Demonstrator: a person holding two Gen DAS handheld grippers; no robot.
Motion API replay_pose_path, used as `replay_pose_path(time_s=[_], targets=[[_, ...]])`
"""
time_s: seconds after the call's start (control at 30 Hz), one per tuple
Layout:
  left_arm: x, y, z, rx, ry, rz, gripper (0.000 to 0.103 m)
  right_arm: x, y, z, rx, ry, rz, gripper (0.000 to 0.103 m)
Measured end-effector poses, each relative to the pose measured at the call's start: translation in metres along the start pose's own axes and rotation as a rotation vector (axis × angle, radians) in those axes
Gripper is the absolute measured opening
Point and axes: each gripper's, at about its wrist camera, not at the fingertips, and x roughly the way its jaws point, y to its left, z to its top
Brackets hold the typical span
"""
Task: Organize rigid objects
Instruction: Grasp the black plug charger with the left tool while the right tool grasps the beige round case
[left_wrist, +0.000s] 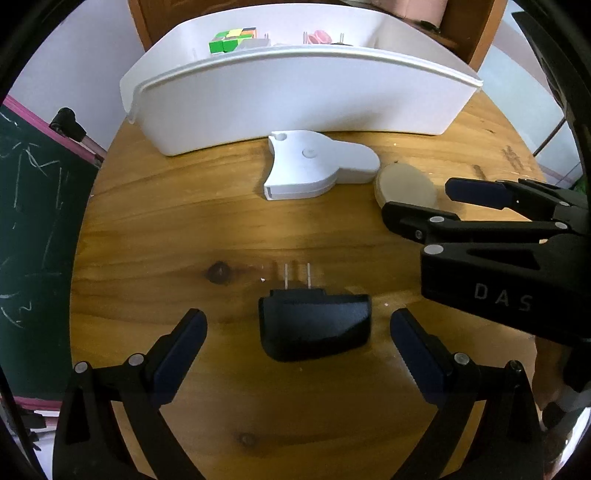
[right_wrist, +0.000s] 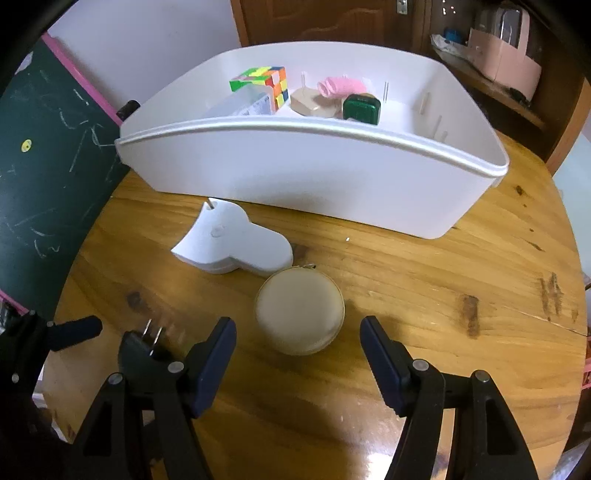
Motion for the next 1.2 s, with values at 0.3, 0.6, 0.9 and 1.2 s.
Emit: replay_pose_path(time_s=[0.3,0.6,0.9,1.2], targets=[[0.008,0.004,0.003,-0.031,0.013,0.016,0.099,0.01,0.0,-0.002,0.0,0.014,-0.019,0.07],[0.014,-0.002,0.002,-0.023,0.028,0.026,0.084,0.009,0.001,-0.006,-0.024,0.006,-0.046,0.063],[0.01,-0.016,-0.002,-0.002,0.002,0.027,0.067,0.007,0.003,-0.009,-0.033,-0.001,-0.031,0.053],[0.014,-0.003,-0.001,-0.025,0.012,0.039,0.067,0.002,-0.001,-0.008,-0.001,0.0,-0.017,0.053]])
